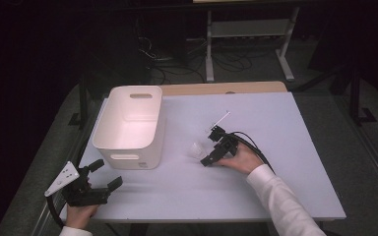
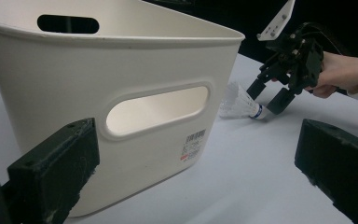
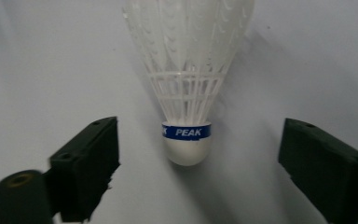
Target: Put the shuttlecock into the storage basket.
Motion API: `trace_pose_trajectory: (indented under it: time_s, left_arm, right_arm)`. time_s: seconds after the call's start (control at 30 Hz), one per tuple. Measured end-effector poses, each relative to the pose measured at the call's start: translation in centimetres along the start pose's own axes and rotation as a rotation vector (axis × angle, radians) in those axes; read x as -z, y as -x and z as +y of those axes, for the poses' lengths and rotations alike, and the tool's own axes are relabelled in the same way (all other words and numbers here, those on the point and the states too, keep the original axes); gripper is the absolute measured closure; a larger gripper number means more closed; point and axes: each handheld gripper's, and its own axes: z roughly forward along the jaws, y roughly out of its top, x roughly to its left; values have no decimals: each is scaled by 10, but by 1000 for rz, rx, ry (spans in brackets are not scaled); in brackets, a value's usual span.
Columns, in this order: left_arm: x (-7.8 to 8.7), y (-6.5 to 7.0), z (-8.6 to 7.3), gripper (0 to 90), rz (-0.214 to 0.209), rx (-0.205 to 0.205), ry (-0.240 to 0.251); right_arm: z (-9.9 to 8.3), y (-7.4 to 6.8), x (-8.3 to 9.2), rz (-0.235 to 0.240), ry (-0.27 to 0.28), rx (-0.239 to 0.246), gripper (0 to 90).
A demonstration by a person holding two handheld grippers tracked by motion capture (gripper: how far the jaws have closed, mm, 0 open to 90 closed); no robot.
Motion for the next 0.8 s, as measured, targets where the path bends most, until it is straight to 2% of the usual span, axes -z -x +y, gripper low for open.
trace_pose_trajectory:
  time_s: [0.03, 0.07, 0.13, 0.33, 0.37, 0.4, 0.43, 0.47, 0.53, 0.63, 0.8]
  left_arm:
    - [0, 0, 0, 0, 0, 2, 0]
    - [0, 0, 0, 0, 0, 0, 1]
    - [0, 0, 0, 0, 0, 1, 1]
    - [0, 0, 0, 0, -5, 4, 1]
    - [0, 1, 0, 0, -4, 2, -3]
    - [0, 0, 0, 0, -5, 1, -4]
    - [0, 0, 0, 0, -5, 0, -5]
    - [0, 0, 0, 0, -5, 1, -4]
    - [0, 0, 0, 0, -5, 1, -4]
    - [0, 0, 0, 0, -4, 4, -2]
    - [0, 1, 0, 0, -4, 2, -2]
  right_arm:
    - [1, -1, -1, 7, 2, 9, 212]
    - [1, -2, -2, 12, 1, 13, 247]
    - [1, -2, -2, 29, 0, 20, 270]
    - [2, -3, -3, 7, 19, 15, 449]
    - [2, -3, -3, 7, 19, 15, 449]
    - [2, -3, -3, 11, 16, 11, 535]
    - [2, -3, -3, 17, 15, 12, 569]
    - [2, -3, -3, 17, 15, 12, 569]
    - [1, -4, -3, 22, 17, 24, 628]
    - [1, -5, -3, 11, 21, 21, 635]
    - [-1, -5, -1, 22, 19, 24, 637]
